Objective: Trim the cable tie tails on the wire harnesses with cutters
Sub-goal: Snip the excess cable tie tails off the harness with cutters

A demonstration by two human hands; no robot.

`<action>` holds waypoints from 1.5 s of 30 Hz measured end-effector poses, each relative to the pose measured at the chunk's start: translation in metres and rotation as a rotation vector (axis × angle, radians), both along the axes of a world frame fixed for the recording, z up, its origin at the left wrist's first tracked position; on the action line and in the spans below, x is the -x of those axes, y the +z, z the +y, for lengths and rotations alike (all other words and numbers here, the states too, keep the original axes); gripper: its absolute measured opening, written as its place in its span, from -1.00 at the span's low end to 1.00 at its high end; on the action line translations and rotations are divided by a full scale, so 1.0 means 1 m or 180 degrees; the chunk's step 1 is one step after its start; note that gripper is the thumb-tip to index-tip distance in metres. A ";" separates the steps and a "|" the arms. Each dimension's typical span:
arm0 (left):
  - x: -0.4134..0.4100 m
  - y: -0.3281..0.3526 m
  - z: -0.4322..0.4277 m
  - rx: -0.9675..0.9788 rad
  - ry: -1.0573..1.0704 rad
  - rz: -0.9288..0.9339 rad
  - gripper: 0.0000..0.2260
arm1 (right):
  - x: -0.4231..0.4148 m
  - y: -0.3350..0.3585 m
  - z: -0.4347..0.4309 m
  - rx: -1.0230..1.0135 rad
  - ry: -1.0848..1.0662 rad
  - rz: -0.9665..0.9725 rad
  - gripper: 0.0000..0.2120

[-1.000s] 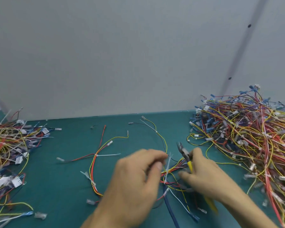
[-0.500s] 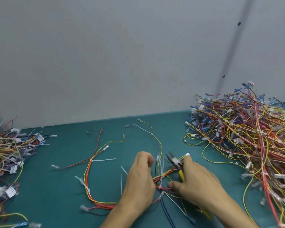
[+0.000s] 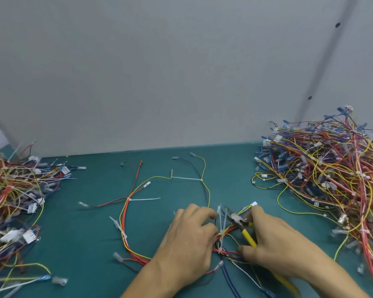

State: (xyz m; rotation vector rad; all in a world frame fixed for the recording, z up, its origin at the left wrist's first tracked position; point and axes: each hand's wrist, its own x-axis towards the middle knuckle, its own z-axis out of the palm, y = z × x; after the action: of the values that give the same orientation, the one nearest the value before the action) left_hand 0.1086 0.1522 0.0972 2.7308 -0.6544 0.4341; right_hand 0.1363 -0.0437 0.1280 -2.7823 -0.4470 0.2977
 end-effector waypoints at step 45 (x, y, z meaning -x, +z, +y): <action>-0.021 -0.010 -0.005 0.1919 0.0258 0.1063 -0.90 | 0.011 0.005 -0.008 0.1319 0.0627 -0.1025 -0.85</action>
State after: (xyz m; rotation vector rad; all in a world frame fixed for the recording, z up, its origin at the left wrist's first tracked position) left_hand 0.1293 0.1472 0.0872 2.1812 -0.2651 0.1475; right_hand 0.1255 -0.0513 0.1328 -3.2097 -0.8223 -0.0255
